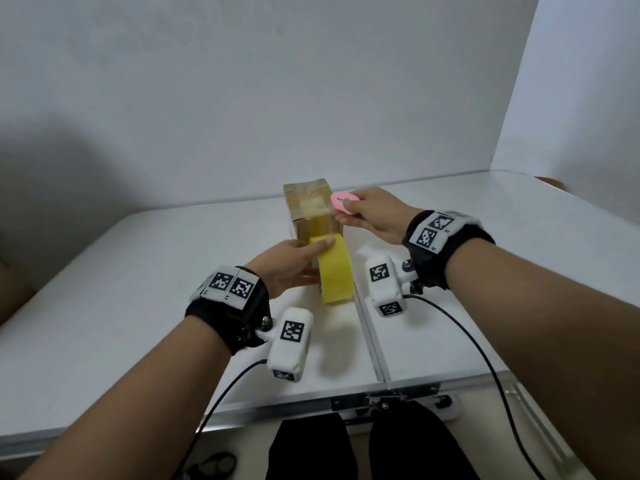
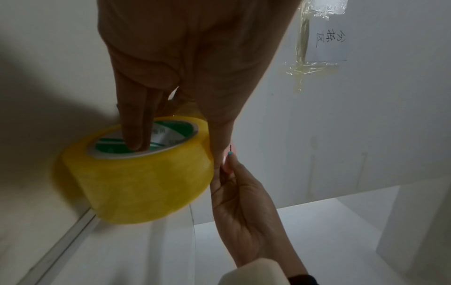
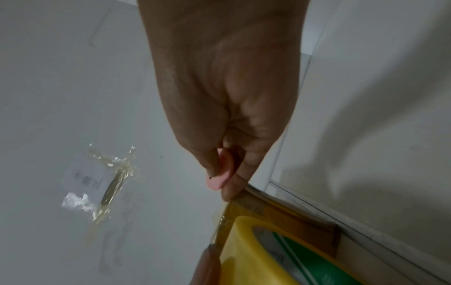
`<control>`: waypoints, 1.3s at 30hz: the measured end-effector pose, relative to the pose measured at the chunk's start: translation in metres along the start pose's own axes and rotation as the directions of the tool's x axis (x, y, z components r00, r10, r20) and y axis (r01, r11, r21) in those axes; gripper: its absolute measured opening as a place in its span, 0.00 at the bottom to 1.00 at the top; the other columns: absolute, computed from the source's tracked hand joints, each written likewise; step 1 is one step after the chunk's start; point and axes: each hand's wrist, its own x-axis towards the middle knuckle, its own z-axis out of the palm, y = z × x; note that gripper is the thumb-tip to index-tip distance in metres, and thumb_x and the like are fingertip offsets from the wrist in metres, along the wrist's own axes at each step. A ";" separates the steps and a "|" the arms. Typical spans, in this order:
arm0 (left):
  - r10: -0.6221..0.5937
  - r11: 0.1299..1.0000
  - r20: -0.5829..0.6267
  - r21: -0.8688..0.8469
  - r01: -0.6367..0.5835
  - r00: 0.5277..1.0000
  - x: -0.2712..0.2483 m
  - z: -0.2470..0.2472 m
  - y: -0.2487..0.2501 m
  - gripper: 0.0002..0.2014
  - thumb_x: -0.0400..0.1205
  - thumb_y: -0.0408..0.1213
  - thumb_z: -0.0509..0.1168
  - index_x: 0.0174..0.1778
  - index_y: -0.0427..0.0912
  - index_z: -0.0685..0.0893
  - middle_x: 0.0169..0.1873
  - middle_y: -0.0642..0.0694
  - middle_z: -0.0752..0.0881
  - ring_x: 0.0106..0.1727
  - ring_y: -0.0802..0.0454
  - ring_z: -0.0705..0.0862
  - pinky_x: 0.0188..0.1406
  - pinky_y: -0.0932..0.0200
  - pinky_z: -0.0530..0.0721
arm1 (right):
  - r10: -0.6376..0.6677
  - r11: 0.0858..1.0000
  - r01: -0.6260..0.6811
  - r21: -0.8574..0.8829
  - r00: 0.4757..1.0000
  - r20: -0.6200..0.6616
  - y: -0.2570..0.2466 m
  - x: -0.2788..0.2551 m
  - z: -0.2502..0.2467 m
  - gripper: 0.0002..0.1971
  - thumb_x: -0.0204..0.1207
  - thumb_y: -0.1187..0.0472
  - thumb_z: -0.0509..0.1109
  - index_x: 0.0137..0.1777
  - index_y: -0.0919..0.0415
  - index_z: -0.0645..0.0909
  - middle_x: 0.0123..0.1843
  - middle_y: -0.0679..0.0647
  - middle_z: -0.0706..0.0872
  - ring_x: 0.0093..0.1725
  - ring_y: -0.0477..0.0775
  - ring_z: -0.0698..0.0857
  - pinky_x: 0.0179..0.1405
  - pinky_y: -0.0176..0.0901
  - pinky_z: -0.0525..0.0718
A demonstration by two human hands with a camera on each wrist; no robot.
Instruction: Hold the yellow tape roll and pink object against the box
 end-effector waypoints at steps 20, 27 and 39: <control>0.052 0.995 0.092 0.084 -0.059 0.994 -0.002 -0.010 -0.009 0.23 0.77 0.48 0.72 0.68 0.57 0.75 0.62 0.50 0.87 0.60 0.49 0.89 0.63 0.45 0.85 | -0.204 0.460 0.277 -0.844 0.958 0.203 -0.012 0.002 0.007 0.16 0.69 0.52 0.74 0.40 0.69 0.86 0.35 0.60 0.85 0.35 0.52 0.78 0.31 0.41 0.69; 0.074 0.996 0.120 0.036 -0.079 0.990 0.001 -0.014 -0.010 0.24 0.78 0.40 0.73 0.70 0.50 0.76 0.64 0.47 0.87 0.62 0.51 0.88 0.63 0.52 0.85 | -0.157 0.339 0.307 -0.889 0.950 0.268 -0.018 0.004 0.011 0.12 0.69 0.54 0.73 0.31 0.62 0.81 0.27 0.50 0.80 0.27 0.48 0.75 0.26 0.39 0.68; 0.026 0.996 0.170 -0.091 -0.011 0.985 0.019 -0.049 -0.003 0.25 0.72 0.35 0.71 0.68 0.42 0.83 0.57 0.44 0.88 0.52 0.52 0.88 0.53 0.60 0.88 | -0.204 0.336 0.346 -0.876 0.935 0.291 -0.020 0.005 0.012 0.15 0.73 0.58 0.70 0.47 0.73 0.85 0.38 0.63 0.81 0.37 0.53 0.76 0.27 0.38 0.67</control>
